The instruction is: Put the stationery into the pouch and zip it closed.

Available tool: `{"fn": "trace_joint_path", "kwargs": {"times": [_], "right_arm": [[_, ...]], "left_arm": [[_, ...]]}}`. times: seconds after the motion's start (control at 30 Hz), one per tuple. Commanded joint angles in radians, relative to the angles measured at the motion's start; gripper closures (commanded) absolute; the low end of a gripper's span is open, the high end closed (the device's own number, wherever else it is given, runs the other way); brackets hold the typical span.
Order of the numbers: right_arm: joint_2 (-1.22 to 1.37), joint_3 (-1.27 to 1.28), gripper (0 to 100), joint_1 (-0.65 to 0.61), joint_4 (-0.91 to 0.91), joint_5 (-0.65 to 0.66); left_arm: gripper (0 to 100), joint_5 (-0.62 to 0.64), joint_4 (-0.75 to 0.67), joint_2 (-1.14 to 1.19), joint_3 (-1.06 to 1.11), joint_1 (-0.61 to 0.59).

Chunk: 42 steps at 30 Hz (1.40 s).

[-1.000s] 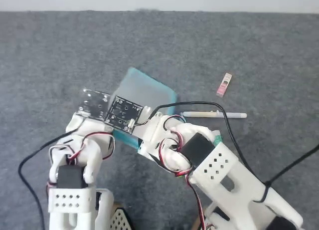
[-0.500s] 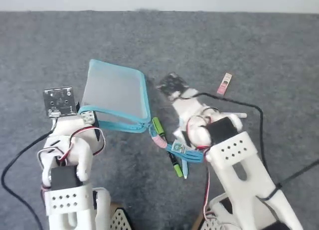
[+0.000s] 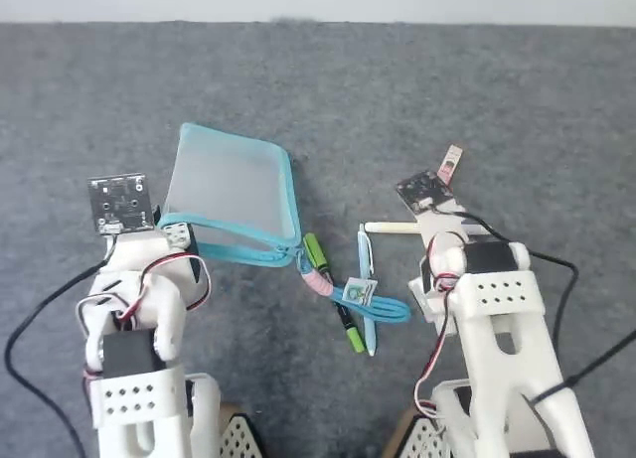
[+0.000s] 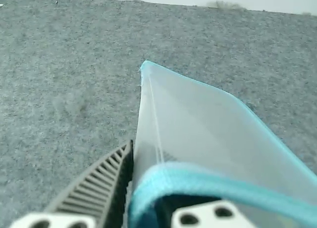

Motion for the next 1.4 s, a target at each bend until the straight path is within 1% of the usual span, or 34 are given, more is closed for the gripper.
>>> {"fn": "trace_joint_path", "kwargs": {"times": [0.0, 0.27, 0.43, 0.5, 0.63, 0.67, 0.7, 0.77, 0.83, 1.03, 1.1, 1.2, 1.27, 1.37], "right_arm": [[-0.021, 0.028, 77.1, 0.03, -0.002, 0.06], [0.225, 0.034, 77.2, 0.027, -0.09, 0.061], [0.352, 0.034, 77.3, -0.033, -0.13, 0.061], [0.39, 0.032, 81.4, -0.038, -0.159, 0.06], [0.418, 0.008, 99.8, -0.031, -0.171, 0.057], [0.414, -0.005, 98.7, -0.031, -0.165, 0.055], [0.404, -0.02, 97.1, -0.031, -0.145, 0.054], [0.369, -0.064, 99.2, -0.031, -0.093, 0.052], [0.303, -0.115, 99.0, -0.038, -0.027, 0.052], [-0.021, -0.327, 99.1, -0.054, 0.225, 0.051], [-0.116, -0.393, 99.1, -0.117, 0.302, 0.052], [-0.174, -0.462, 99.1, -0.335, 0.377, 0.052], [-0.139, -0.5, 99.1, -0.481, 0.398, 0.035], [-0.018, -0.572, 99.1, -0.615, 0.4, -0.018]], "left_arm": [[99, 0.015, -0.038, 0.008, -0.015, -0.005], [99, 0.015, -0.038, 0.008, -0.015, -0.005], [99, 0.015, -0.038, 0.008, -0.016, -0.005], [99, 0.015, -0.038, 0.008, -0.016, -0.005], [99, 0.015, -0.038, 0.008, -0.016, -0.005], [99, 0.015, -0.038, 0.008, -0.016, -0.005], [99, 0.015, -0.038, 0.008, -0.016, -0.005], [99, 0.015, -0.038, 0.008, -0.015, -0.005], [99, 0.017, -0.04, 0.008, -0.015, -0.005], [99, 0.02, -0.04, 0.008, -0.015, -0.005], [99, 0.02, -0.049, 0.008, -0.013, -0.003], [99, 0.021, -0.072, 0.008, 0.002, -0.002], [99, 0.021, -0.077, 0.008, 0.008, -0.002], [99, 0.021, -0.077, 0.008, 0.01, -0.003]]}}
